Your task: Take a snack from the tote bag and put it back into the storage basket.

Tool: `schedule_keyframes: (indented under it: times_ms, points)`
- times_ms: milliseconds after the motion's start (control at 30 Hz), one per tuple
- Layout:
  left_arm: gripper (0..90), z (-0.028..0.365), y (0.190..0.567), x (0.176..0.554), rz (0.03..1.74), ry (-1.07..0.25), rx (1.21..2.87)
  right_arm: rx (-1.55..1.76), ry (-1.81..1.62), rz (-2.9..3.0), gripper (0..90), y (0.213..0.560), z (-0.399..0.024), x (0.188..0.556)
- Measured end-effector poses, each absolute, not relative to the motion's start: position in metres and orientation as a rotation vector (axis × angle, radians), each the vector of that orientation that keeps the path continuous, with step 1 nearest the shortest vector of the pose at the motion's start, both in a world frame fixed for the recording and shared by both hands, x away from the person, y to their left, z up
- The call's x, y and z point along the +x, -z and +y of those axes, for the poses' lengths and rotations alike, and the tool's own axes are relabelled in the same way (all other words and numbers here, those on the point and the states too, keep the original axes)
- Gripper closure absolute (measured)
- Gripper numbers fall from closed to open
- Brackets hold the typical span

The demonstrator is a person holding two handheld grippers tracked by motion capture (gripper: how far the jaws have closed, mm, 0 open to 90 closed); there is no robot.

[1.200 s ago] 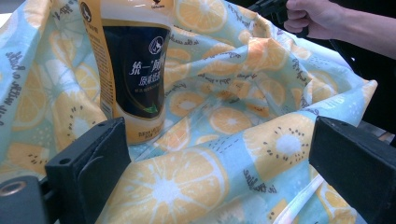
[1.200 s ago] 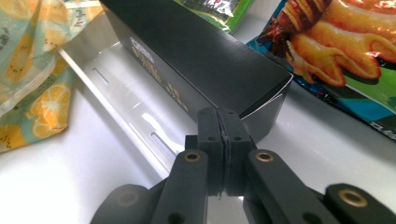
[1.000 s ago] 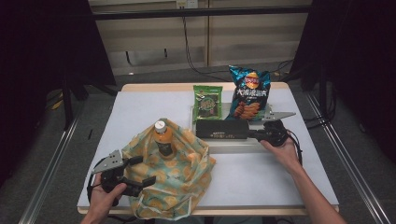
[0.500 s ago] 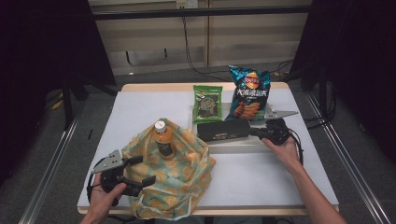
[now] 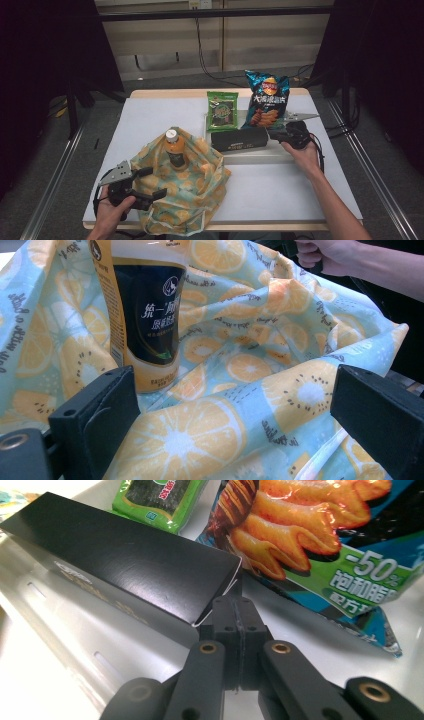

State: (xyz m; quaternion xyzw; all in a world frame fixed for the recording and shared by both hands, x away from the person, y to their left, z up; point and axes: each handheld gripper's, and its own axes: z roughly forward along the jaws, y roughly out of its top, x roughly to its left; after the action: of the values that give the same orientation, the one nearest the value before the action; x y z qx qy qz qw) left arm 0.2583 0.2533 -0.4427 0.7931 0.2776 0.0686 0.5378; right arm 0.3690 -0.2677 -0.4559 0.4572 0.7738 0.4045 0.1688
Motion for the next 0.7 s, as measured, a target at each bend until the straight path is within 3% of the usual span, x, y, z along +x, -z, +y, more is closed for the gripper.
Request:
schedule_keyframes:
  times_ms: [700]
  points:
    - [4.8, 0.255, 0.444, 0.259, 0.668, -0.157, 1.882, 1.245, -1.211, 2.299, 90.0, 0.456, -0.255, 0.357]
